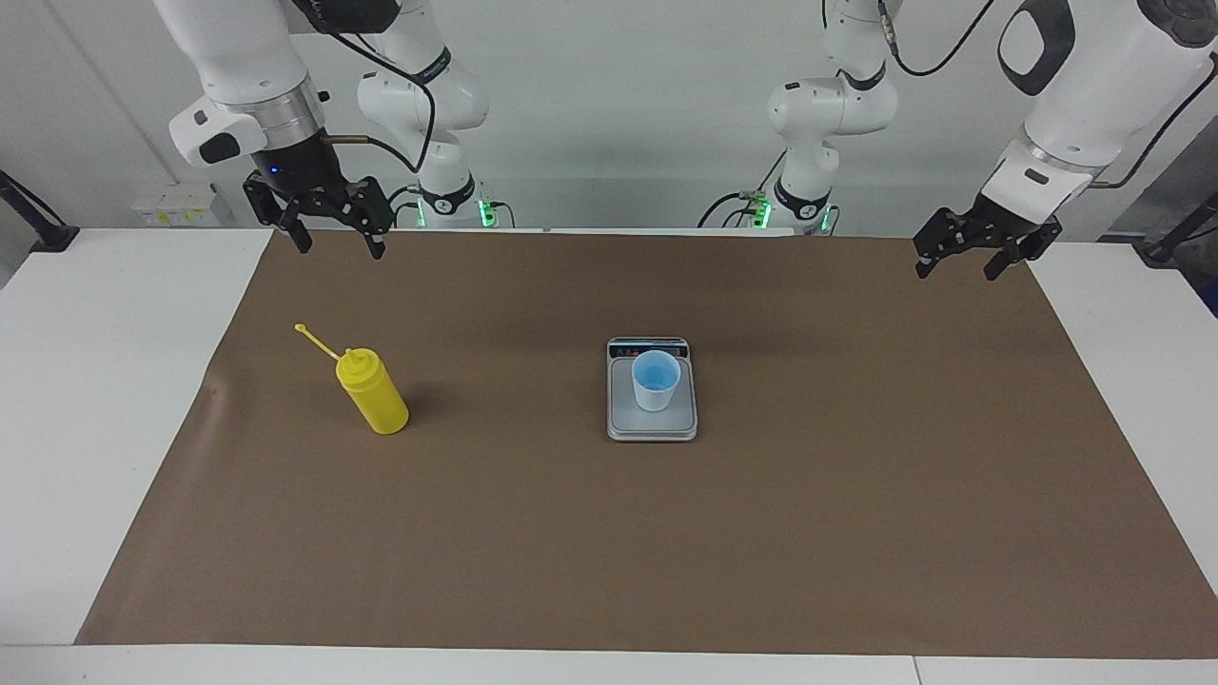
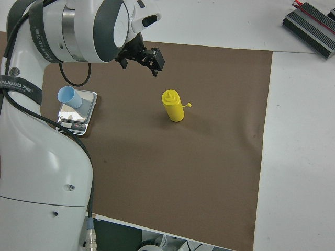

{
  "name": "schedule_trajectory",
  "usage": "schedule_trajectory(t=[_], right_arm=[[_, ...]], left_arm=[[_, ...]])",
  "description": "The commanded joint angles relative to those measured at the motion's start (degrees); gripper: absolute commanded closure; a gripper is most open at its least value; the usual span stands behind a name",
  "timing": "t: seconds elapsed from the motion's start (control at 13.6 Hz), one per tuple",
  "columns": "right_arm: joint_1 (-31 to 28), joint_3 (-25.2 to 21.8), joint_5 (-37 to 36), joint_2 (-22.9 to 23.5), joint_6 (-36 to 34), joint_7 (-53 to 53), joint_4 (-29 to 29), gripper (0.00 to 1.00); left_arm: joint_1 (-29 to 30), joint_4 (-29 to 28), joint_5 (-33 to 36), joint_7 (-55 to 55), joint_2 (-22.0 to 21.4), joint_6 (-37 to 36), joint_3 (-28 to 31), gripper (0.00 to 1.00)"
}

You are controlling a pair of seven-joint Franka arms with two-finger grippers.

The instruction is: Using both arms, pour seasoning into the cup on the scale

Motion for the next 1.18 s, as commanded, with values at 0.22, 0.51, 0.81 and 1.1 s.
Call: schedule_trajectory(t=[0.22,0.51,0.81,1.1], right_arm=[[-0.6,0.5,1.0,-0.2,-0.9,0.6,-0.5,0.0],[-0.6,0.5,1.0,-0.5,-0.6,0.0,-1.4,0.0],[-0.1,0.5,-0.1,-0.5,-0.3,0.0,-1.4,0.0],[-0.6,0.5,-0.1,-0.5,-0.3,0.2,-1.4,0.0]], left_arm=[[0.3,-2.0,-0.9,0.2,-1.8,0.2,0.1,0.0],[0.3,-2.0,-0.9,0.2,-1.8,0.2,0.1,0.0],[0.3,-2.0,-0.9,0.2,-1.8,0.3,0.1,0.0],[0.3,-2.0,-0.9,0.2,-1.7,0.3,0.1,0.0]])
